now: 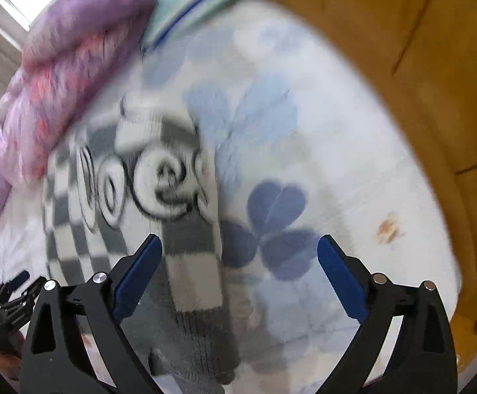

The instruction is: Fold large clothes

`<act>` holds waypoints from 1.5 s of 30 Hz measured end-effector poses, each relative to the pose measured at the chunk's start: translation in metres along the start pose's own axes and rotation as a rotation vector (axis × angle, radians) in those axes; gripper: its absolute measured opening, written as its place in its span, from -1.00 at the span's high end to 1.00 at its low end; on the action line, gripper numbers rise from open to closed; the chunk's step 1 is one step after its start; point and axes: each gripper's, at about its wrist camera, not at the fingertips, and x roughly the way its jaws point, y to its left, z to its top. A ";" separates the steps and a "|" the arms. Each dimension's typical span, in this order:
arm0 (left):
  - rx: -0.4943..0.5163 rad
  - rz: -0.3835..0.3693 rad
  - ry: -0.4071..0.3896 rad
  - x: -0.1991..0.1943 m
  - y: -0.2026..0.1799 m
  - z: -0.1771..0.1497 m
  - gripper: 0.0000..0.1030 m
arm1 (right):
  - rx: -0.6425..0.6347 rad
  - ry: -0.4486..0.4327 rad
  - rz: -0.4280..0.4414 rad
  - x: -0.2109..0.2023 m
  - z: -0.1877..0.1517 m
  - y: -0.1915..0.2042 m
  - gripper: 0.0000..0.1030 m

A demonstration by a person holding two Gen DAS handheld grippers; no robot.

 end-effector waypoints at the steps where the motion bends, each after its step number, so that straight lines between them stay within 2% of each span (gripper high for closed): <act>1: -0.002 -0.015 -0.015 -0.001 -0.007 0.007 -0.53 | -0.031 -0.036 0.035 -0.006 -0.004 0.001 -0.55; 2: 0.006 -0.023 -0.024 -0.001 -0.008 0.007 -0.22 | -0.081 -0.068 0.072 -0.013 -0.005 0.009 -0.18; 5: 0.036 -0.034 0.000 0.029 -0.027 0.015 0.30 | -0.147 -0.013 0.152 0.001 0.002 0.036 0.29; 6: 0.027 -0.022 0.011 0.038 -0.027 0.012 0.31 | -0.157 0.008 0.170 0.011 0.004 0.044 0.35; 7: 0.012 -0.021 0.020 0.052 -0.026 0.012 0.31 | -0.174 0.024 0.148 0.025 0.007 0.053 0.36; 9: -0.013 -0.025 0.006 0.069 -0.022 0.010 0.29 | -0.200 0.068 0.055 0.058 0.010 0.061 0.32; 11: -0.026 -0.064 -0.027 0.078 -0.018 0.009 0.22 | -0.180 0.089 -0.027 0.084 0.010 0.064 0.28; 13: -0.004 -0.038 -0.012 0.074 -0.021 0.013 0.19 | -0.131 0.081 -0.009 0.082 0.009 0.057 0.28; 15: 0.020 0.040 -0.003 0.066 -0.023 0.015 -0.19 | -0.082 0.094 0.005 0.069 0.006 0.052 0.21; 16: 0.014 0.052 -0.013 0.060 -0.020 0.015 -0.44 | -0.060 0.109 0.003 0.067 0.008 0.052 0.00; 17: -0.006 0.031 -0.026 0.052 -0.015 0.015 -0.50 | -0.035 0.137 0.006 0.065 0.007 0.052 -0.21; 19: -0.057 -0.012 -0.040 0.034 -0.006 0.013 -0.55 | 0.013 0.151 0.047 0.047 0.002 0.056 -0.32; 20: -0.071 -0.016 -0.054 0.022 -0.003 0.011 -0.64 | 0.019 0.130 0.070 0.032 -0.002 0.061 -0.46; 22: -0.057 0.005 -0.088 -0.003 -0.001 0.006 -0.65 | 0.008 0.071 0.075 -0.003 -0.012 0.075 -0.71; 24: -0.029 0.022 -0.121 -0.031 0.001 0.001 -0.65 | 0.001 0.026 0.042 -0.031 -0.019 0.088 -0.74; 28: 0.000 0.016 -0.197 -0.106 0.014 -0.014 -0.65 | -0.030 -0.100 0.003 -0.116 -0.038 0.130 -0.82; 31: 0.020 -0.041 -0.264 -0.167 0.028 -0.032 -0.73 | -0.070 -0.208 -0.036 -0.181 -0.062 0.165 -0.83; 36: 0.037 -0.128 -0.333 -0.262 0.064 -0.074 -0.77 | -0.076 -0.317 -0.119 -0.266 -0.120 0.211 -0.85; 39: 0.069 -0.160 -0.380 -0.304 0.086 -0.102 -0.78 | -0.069 -0.357 -0.157 -0.295 -0.160 0.234 -0.85; 43: 0.116 -0.149 -0.448 -0.349 0.112 -0.145 -0.79 | -0.083 -0.396 -0.216 -0.313 -0.208 0.263 -0.85; 45: 0.140 -0.118 -0.448 -0.361 0.122 -0.163 -0.80 | -0.074 -0.407 -0.222 -0.317 -0.231 0.275 -0.85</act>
